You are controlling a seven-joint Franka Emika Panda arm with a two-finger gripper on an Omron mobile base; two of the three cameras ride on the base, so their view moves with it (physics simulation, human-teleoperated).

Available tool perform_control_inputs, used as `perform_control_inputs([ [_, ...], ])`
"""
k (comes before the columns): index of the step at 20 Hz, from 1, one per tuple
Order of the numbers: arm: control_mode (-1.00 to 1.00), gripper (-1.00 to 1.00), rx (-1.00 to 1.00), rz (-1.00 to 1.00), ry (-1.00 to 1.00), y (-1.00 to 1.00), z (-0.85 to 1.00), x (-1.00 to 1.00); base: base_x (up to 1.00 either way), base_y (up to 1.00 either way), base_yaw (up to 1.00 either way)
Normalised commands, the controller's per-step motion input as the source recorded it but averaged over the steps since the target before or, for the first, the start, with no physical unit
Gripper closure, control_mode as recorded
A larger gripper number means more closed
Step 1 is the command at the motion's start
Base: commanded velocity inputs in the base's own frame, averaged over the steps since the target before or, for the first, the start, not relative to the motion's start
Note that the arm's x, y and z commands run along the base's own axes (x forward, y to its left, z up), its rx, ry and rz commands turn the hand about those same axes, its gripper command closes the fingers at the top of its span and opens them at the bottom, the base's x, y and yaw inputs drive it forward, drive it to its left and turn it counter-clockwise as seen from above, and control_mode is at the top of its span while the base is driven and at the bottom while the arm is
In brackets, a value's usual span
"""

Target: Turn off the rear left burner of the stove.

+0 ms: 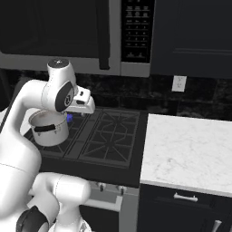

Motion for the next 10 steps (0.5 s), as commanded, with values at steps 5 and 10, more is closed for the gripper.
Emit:
perform_control_inputs([
  [5, 1.00, -1.00, 0.00, 0.00, 0.00, 0.00, 0.00, 0.00, 0.00, -0.20, 0.00],
  [10, 1.00, -1.00, 0.00, 0.00, 0.00, 0.00, 0.00, 0.00, 0.00, -0.02, 0.00],
])
